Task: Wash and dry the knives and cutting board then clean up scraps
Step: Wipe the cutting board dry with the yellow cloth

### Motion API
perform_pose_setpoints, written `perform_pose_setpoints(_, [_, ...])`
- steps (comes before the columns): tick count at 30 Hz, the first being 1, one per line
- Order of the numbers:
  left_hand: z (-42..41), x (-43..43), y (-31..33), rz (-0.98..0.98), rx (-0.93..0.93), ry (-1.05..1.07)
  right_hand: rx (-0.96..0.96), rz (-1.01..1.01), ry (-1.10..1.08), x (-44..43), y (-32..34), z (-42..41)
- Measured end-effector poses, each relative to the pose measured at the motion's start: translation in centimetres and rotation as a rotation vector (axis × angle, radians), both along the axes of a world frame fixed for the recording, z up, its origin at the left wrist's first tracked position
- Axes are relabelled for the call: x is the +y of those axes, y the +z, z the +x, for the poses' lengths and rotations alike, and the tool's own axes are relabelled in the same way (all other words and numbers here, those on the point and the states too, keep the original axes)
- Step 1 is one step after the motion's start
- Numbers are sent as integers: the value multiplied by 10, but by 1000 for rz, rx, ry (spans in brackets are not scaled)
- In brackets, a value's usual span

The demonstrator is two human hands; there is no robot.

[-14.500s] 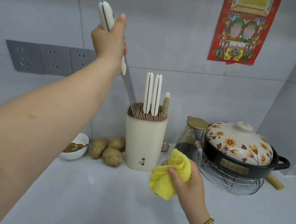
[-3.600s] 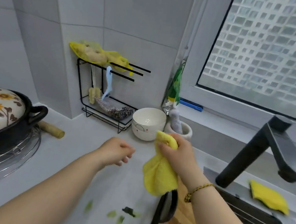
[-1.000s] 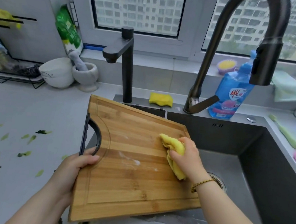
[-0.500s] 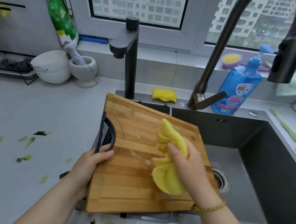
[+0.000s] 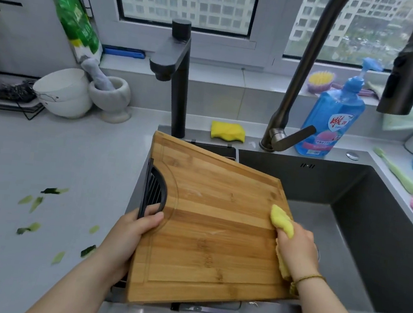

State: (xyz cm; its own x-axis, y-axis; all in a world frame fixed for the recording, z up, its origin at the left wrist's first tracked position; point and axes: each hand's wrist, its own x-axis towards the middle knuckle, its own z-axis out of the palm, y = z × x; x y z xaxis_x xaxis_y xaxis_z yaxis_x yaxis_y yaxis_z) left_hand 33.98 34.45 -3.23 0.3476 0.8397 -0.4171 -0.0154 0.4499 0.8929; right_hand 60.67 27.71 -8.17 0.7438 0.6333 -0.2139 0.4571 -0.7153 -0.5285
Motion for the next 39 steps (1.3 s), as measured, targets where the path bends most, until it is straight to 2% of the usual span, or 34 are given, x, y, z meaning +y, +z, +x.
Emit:
perform_pose_setpoints(2, [1,0,0,20,17,3,45,149,100,13,14,-20])
perform_pose_setpoints(4, [1,0,-1,35,22,10,27,323,357,34,33,-64])
perform_pose_setpoints(6, [0,1,-2,42,25,14,-97,329,643,48,52,-111])
perform_pose_setpoints(8, [-2,2,-4,29,30,9,-239,240,796,59,55,-123])
perform_pose_setpoints(11, [-4,2,-5,9,26,5,-182,121,659,70,37,-74])
perform_pose_setpoints(15, [-3,3,-3,20,14,-9,-136,-72,231,62,9,10])
perform_pose_setpoints(18, [-2,4,-2,15,28,1,-40,-40,53,73,14,16])
perform_pose_setpoints(20, [0,2,-5,-2,21,9,-16,130,144,95,29,-14])
perform_pose_setpoints(22, [1,1,-7,2,32,11,-27,278,401,117,49,-63])
perform_pose_setpoints(24, [3,0,-8,16,43,29,-202,250,682,128,63,-108])
perform_pose_setpoints(26, [4,-1,-8,19,57,39,-341,193,797,134,62,-117])
perform_pose_setpoints(29, [3,-2,-8,-7,35,65,-194,135,647,129,43,-66])
perform_pose_setpoints(33, [4,-3,-7,3,46,69,-142,-92,254,78,5,36])
perform_pose_setpoints(35, [4,-3,-7,22,56,60,-76,-162,97,53,1,58])
perform_pose_setpoints(37, [6,-4,-9,13,57,80,-37,-100,57,46,5,52])
perform_pose_setpoints(39, [8,-8,-12,-19,57,112,-5,79,153,44,23,19])
